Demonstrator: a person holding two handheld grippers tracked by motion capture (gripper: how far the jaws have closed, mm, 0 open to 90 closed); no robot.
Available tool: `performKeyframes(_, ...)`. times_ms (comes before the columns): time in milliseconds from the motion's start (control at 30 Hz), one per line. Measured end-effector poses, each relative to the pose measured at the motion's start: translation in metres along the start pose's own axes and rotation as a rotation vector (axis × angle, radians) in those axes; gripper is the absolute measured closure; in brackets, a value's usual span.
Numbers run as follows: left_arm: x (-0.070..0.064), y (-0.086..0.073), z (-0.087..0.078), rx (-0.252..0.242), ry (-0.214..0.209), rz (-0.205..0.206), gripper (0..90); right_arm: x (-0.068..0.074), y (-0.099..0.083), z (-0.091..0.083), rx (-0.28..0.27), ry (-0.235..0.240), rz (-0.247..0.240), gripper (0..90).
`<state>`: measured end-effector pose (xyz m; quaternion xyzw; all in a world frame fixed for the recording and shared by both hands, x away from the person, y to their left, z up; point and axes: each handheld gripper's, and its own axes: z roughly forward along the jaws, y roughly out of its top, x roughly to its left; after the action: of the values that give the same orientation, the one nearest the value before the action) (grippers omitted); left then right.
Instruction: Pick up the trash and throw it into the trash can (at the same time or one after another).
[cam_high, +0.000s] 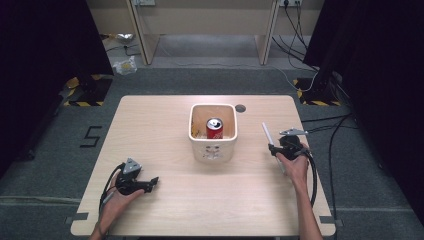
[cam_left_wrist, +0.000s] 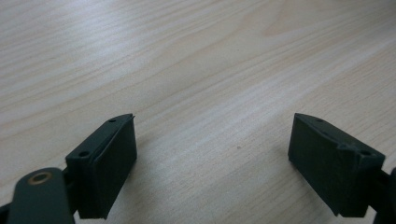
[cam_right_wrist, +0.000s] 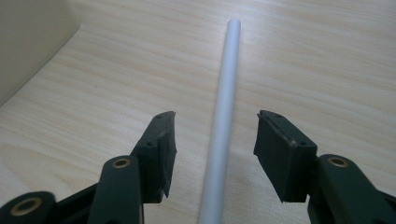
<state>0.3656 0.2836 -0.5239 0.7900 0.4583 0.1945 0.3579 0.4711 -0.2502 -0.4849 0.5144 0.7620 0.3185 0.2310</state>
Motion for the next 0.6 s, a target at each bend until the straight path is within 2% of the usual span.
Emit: performKeyframes(600,0.0,0.0,0.0,0.0,0.0,0.0,14.4,-0.003,-0.008,0.015,0.044,-0.007,0.018,58.4)
